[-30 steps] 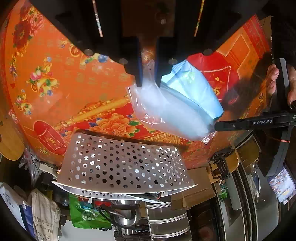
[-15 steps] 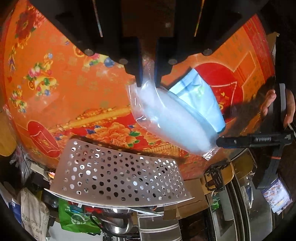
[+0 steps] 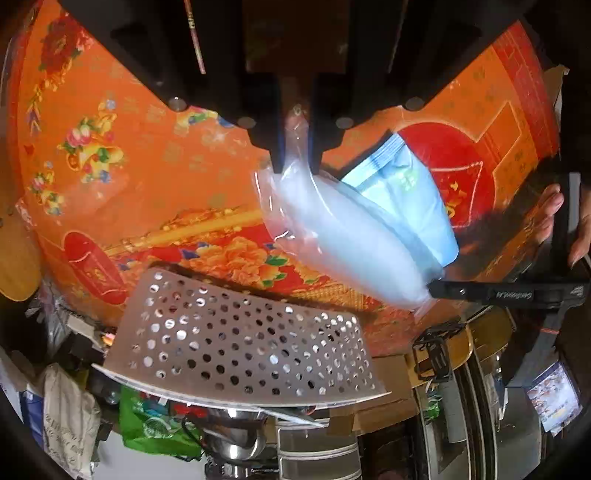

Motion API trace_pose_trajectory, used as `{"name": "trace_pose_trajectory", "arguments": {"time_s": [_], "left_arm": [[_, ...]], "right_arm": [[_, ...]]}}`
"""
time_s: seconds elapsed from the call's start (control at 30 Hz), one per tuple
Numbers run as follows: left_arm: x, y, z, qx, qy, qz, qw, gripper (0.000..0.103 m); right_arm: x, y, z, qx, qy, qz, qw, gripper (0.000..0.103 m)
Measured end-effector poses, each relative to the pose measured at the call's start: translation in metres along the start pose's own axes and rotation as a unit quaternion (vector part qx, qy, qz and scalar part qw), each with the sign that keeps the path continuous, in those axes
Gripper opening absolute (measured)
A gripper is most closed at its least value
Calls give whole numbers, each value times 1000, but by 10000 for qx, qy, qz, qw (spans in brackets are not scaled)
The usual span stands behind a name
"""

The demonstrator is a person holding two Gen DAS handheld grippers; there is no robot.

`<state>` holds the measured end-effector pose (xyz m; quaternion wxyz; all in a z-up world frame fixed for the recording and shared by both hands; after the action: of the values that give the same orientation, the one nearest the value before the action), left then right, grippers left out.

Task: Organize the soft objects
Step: 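Pinch the clear bag's edge with the right tool while the left tool grips its other end, then carry the clear bag into the white basket and open both tools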

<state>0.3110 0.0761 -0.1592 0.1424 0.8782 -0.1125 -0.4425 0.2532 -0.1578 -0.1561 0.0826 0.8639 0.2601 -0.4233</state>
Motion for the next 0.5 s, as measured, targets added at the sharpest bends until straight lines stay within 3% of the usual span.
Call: {"name": "trace_pose_trajectory", "arguments": {"time_s": [0.5], "left_arm": [[-67, 31, -8, 261, 648, 129, 9975, 2]], "right_arm": [[-39, 5, -18, 148, 670, 356, 9970, 9]]}}
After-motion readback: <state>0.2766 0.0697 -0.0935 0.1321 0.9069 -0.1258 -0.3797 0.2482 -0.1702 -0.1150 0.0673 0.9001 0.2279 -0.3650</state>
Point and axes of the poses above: each gripper's, at about its wrist camera, not at the fingertips, and x roughly the way its jaws point, y to its right, z to its underside, the point moved 6 cm from there along x, roughly the way its jaws point, and after that the axes turned 1 degree about -x, right-handed, at the moved point
